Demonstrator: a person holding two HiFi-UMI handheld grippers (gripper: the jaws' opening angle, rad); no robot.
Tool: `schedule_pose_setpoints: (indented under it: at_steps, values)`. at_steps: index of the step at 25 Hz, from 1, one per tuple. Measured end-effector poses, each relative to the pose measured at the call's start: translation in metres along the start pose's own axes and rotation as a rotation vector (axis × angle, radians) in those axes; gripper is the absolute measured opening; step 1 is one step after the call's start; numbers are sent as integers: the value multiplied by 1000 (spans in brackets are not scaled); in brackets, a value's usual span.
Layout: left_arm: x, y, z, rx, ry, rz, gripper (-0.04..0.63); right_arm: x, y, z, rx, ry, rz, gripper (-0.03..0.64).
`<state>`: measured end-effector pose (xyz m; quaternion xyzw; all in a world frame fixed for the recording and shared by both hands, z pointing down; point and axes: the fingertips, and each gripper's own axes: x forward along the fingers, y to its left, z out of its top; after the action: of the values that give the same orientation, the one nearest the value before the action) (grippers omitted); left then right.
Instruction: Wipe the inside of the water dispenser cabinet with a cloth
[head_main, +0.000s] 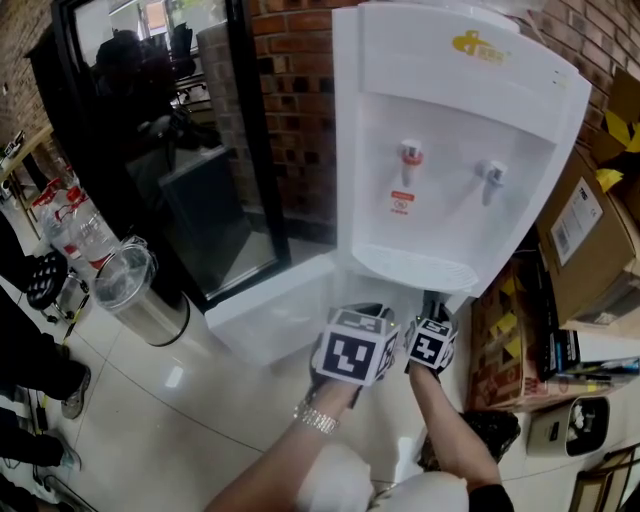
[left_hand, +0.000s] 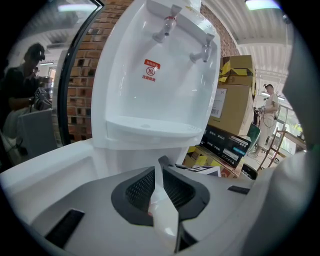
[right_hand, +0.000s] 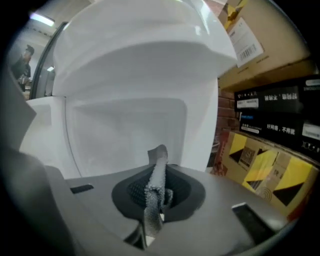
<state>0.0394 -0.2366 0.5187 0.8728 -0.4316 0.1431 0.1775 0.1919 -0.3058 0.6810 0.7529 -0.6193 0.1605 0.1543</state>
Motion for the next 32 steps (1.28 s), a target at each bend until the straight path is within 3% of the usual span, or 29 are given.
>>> schedule_pose_setpoints:
  at_steps: [11, 14, 17, 20, 23, 32]
  values:
    - [0, 1, 1, -6, -4, 4, 52, 24, 7, -84, 86, 244, 97, 18]
    - [-1, 1, 2, -4, -10, 5, 52, 13, 24, -45, 31, 121, 143, 18]
    - [1, 1, 1, -2, -4, 4, 52, -4, 29, 15, -53, -51, 125, 18]
    - [2, 4, -4, 2, 16, 14, 52, -6, 22, 34, -25, -83, 106, 18]
    - [3, 2, -2, -3, 9, 11, 52, 1, 15, 27, 9, -37, 106, 18]
    - [4, 6, -5, 5, 22, 19, 52, 36, -3, -79, 89, 245, 106, 18]
